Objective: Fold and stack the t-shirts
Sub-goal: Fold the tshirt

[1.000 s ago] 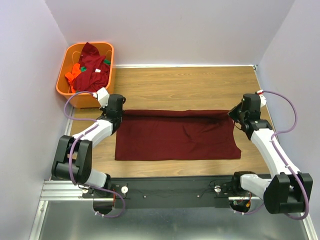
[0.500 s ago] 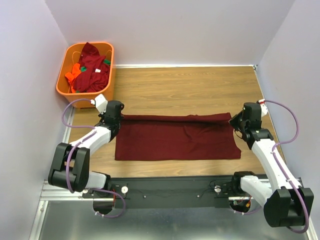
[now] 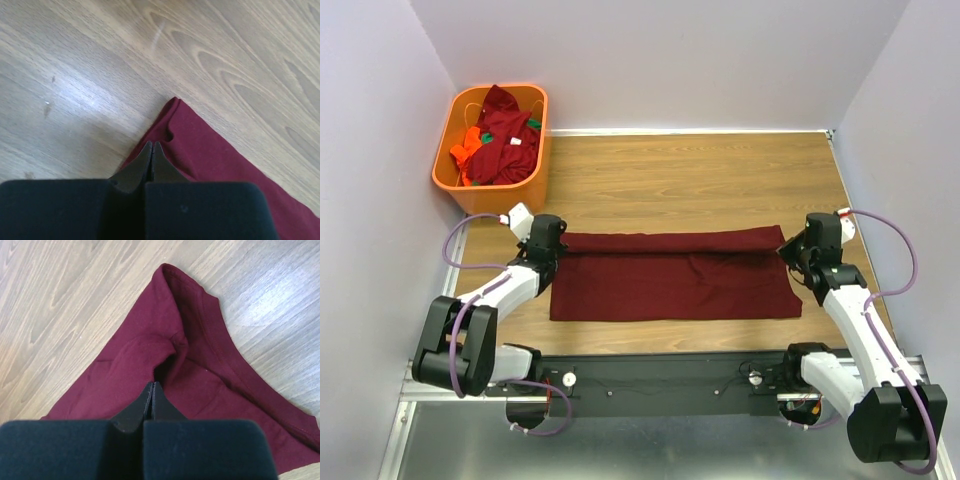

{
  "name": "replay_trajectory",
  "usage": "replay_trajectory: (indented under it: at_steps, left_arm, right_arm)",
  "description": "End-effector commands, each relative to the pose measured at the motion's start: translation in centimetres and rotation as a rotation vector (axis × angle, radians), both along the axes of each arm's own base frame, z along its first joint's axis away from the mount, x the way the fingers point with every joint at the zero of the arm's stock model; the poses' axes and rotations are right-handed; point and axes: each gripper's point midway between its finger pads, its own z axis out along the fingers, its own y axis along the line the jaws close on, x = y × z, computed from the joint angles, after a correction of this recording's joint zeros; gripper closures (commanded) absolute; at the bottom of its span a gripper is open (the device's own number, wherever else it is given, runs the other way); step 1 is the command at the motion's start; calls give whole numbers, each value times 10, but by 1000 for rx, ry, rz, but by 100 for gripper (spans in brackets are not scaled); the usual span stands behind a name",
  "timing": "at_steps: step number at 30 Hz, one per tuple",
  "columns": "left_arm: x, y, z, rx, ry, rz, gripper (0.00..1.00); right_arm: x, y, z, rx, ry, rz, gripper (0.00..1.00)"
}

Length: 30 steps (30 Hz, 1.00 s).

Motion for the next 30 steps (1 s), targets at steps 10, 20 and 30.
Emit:
replay_trajectory:
  at_steps: [10, 20, 30]
  left_arm:
    - [-18, -7, -11, -140, 9, 59, 100]
    - [-22, -2, -2, -131, -9, 76, 100]
    - [-28, 4, 12, -127, -42, 93, 100]
  right_arm:
    - [-14, -2, -16, 18, 43, -31, 99]
    - [-17, -4, -5, 12, 15, -39, 99]
    - [-26, -3, -9, 16, 31, -33, 99]
